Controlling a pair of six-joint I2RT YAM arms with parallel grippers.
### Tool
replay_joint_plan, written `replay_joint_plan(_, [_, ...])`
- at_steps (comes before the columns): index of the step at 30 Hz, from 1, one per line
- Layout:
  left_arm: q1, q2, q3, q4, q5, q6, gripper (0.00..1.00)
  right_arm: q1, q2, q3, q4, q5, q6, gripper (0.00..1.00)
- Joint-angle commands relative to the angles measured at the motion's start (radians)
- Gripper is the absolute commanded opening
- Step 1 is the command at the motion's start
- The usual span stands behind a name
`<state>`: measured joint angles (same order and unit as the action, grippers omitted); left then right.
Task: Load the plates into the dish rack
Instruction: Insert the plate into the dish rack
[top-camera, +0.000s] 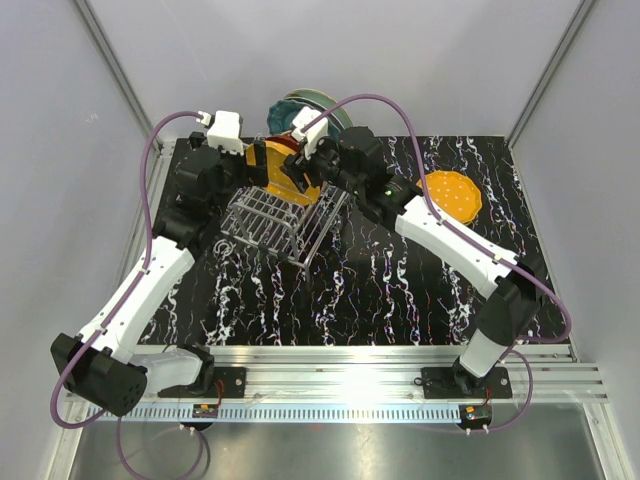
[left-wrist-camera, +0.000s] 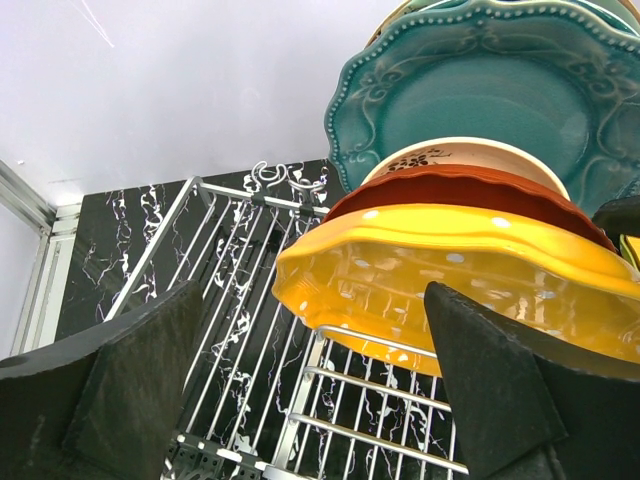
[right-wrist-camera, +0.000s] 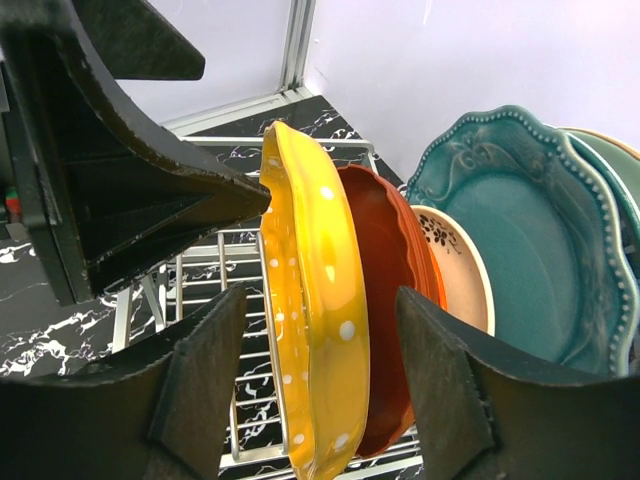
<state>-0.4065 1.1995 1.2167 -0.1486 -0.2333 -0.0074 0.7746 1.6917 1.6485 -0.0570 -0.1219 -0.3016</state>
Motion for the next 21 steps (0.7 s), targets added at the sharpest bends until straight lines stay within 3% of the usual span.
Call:
replay_joint_plan(1, [-0.002, -0.026, -0.002, 0.064, -0.015, 0.0, 0.98, 0.012, -0.07, 0.025, 0.022, 0.025, 0.007, 0.7])
replay_joint_plan(21, [0.0, -0.032, 0.001, 0.061, -0.035, 0.023, 0.99, 0.003, -0.03, 0.028, 0.013, 0.211, -0.028, 0.74])
